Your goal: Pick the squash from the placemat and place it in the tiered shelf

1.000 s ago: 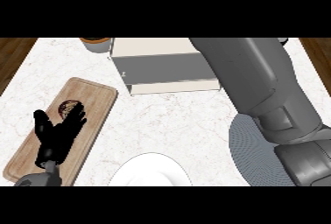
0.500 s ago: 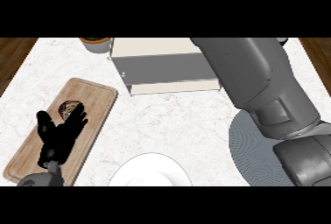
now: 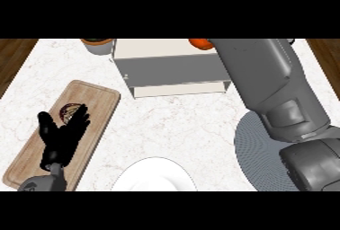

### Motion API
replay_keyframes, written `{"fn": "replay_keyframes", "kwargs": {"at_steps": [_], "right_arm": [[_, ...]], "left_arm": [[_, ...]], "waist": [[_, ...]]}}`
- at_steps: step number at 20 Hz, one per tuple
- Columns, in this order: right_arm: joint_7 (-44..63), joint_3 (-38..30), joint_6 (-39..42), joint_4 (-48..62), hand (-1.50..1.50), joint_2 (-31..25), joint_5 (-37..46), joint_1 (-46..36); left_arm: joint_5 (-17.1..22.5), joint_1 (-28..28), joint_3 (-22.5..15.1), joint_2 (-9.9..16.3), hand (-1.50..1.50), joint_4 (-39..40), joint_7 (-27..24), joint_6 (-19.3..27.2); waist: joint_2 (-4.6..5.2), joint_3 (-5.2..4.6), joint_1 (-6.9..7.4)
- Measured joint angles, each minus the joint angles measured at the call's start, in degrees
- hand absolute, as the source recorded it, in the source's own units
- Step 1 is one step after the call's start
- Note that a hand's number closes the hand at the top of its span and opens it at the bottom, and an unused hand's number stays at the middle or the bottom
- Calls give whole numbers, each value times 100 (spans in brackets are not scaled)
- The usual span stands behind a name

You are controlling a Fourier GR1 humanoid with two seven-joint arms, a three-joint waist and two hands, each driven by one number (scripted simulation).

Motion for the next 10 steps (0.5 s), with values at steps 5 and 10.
{"fn": "replay_keyframes", "kwargs": {"at_steps": [5,10], "right_arm": [[-121,-496,-388,-218,-150,82,-480,15],[-248,-998,-692,-379,-150,0,-959,-49]], "left_arm": [[1,-13,25,12,0,19,11,-14],[4,38,26,19,0,-27,7,-46]], "waist": [[-3,-5,-9],[-3,-7,-3]]}}
